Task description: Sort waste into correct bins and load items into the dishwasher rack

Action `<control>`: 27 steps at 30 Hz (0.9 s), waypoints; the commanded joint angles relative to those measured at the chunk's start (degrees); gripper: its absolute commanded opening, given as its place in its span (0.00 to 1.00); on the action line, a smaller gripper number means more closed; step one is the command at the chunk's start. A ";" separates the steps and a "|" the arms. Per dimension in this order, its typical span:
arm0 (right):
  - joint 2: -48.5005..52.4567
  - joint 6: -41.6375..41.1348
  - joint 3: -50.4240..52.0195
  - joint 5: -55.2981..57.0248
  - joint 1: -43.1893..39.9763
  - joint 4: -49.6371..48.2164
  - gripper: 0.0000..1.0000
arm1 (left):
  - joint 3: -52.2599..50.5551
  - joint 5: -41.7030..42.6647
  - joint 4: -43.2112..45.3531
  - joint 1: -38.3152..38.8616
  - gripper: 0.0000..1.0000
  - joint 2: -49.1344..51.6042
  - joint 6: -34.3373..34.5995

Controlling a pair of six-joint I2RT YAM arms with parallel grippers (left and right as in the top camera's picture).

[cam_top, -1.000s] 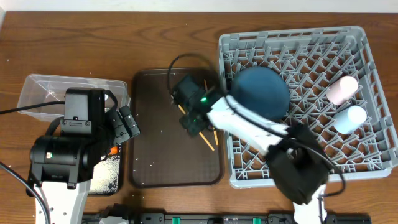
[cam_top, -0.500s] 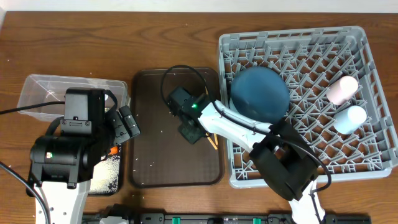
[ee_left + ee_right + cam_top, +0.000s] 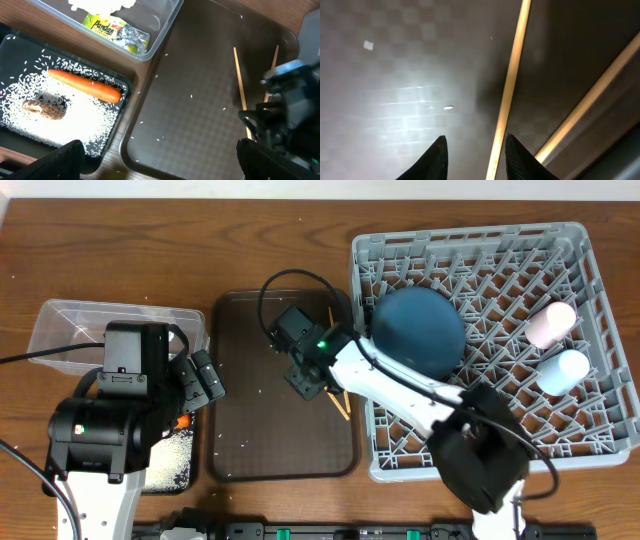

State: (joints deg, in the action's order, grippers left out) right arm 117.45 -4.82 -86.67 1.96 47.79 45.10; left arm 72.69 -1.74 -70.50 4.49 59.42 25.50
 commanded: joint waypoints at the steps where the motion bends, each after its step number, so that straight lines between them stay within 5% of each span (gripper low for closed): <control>1: 4.81 -1.25 0.33 0.81 -1.66 -0.02 0.30 | 0.31 -0.87 -0.17 -0.35 0.98 0.11 0.09; 4: 5.88 -2.01 0.33 0.74 -1.66 -0.13 0.28 | 0.31 -0.87 -0.17 -0.35 0.98 0.11 0.09; 10: 5.84 -1.99 0.31 0.57 -1.64 -0.33 0.02 | 0.31 -0.87 -0.17 -0.35 0.98 0.11 0.09; 13: 5.11 -1.97 0.20 0.59 -1.64 0.02 0.08 | 0.31 -0.87 -0.20 -0.35 0.98 0.11 0.09; 15: 4.00 -2.05 -0.24 0.61 -1.68 0.83 0.20 | 0.31 -0.87 -0.20 -0.35 0.98 0.11 0.09; 27: -2.84 -21.44 -0.90 11.54 -4.90 0.87 0.29 | 0.31 -0.87 -0.20 -0.35 0.98 0.11 0.09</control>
State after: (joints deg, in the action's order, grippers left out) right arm 115.37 -19.22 -86.94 9.69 44.07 45.56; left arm 72.69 -1.74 -70.50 4.49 59.46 25.50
